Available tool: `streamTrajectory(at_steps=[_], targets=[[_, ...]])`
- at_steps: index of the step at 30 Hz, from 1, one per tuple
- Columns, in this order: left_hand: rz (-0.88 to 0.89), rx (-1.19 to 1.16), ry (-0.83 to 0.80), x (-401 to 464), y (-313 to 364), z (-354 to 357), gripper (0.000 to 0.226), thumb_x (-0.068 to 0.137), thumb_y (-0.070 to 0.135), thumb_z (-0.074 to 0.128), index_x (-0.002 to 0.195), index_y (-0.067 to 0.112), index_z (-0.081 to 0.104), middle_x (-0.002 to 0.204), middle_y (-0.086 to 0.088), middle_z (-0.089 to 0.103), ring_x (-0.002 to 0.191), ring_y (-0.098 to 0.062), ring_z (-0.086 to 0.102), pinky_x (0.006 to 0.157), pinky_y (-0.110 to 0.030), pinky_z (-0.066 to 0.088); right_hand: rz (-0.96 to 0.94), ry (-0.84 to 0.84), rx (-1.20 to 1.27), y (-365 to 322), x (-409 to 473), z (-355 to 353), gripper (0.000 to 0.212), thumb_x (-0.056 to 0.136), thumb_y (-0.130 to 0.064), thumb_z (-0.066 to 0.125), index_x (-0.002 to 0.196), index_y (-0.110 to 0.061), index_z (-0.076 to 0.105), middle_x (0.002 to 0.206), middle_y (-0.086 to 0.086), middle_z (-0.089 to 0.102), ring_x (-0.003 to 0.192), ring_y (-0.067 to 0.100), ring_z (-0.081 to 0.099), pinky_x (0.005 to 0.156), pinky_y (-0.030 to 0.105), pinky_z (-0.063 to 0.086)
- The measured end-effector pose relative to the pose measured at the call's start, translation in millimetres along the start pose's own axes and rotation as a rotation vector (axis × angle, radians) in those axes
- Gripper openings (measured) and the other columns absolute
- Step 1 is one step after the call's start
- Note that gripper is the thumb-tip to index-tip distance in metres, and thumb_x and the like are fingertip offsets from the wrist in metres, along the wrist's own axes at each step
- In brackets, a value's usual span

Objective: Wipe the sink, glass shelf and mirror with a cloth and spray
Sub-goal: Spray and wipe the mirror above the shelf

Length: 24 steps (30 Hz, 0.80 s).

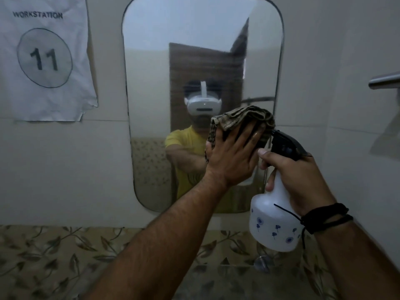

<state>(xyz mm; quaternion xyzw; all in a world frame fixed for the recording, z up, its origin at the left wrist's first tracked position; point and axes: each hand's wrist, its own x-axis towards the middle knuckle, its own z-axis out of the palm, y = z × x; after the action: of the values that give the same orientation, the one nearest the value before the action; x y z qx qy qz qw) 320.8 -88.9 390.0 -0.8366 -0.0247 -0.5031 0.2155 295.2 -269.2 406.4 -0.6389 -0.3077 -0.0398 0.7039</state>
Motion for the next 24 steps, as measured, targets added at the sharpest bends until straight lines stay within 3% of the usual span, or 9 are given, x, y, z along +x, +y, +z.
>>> streamTrajectory(at_steps=[7,9,12,20,24], targets=[[-0.143,0.057,0.095,-43.4,-55.7,-6.5,0.063,0.103,0.05,0.04,0.159,0.024,0.031,0.165,-0.004,0.029,0.151,-0.028,0.029,0.116,-0.061,0.023,-0.001,-0.037,0.011,1.6,-3.2,25.3,0.017,0.094,-0.021,0.074,0.084,-0.007,0.074,0.084,0.017,0.072,0.037,0.02,0.052,0.043,0.029,0.049],[-0.203,0.069,0.109,-61.4,-78.5,-10.0,0.064,0.103,0.051,0.039,0.16,0.024,0.029,0.165,-0.006,0.029,0.152,-0.029,0.026,0.115,-0.062,0.026,-0.021,-0.065,0.025,2.6,-5.3,33.2,0.015,0.094,-0.021,0.073,0.079,-0.02,0.076,0.086,0.019,0.072,0.038,0.022,0.052,0.046,0.032,0.05],[-0.322,0.099,0.097,-85.9,-112.7,-17.3,0.065,0.104,0.051,0.033,0.161,0.023,0.022,0.167,-0.008,0.024,0.153,-0.029,0.017,0.119,-0.065,0.014,-0.017,-0.094,0.036,8.2,-10.0,45.5,0.021,0.095,-0.021,0.072,0.075,-0.028,0.074,0.086,0.019,0.07,0.038,0.025,0.051,0.052,0.037,0.051],[-0.551,0.072,0.126,-119.4,-147.9,-14.5,0.067,0.105,0.048,0.029,0.162,0.017,0.014,0.167,-0.015,0.019,0.153,-0.036,0.016,0.122,-0.059,0.008,0.113,-0.107,0.015,35.1,-21.3,68.8,0.015,0.094,-0.022,0.074,0.084,-0.011,0.07,0.08,0.013,0.066,0.04,0.025,0.051,0.056,0.037,0.049],[-0.505,0.062,0.103,-150.3,-128.3,-2.3,0.066,0.105,0.047,0.03,0.162,0.015,0.017,0.164,-0.018,0.025,0.15,-0.039,0.021,0.12,-0.061,0.011,0.124,-0.109,-0.028,48.8,-24.7,77.8,0.019,0.094,-0.025,0.074,0.083,-0.011,0.07,0.085,0.012,0.071,0.039,0.021,0.054,0.059,0.036,0.052]])
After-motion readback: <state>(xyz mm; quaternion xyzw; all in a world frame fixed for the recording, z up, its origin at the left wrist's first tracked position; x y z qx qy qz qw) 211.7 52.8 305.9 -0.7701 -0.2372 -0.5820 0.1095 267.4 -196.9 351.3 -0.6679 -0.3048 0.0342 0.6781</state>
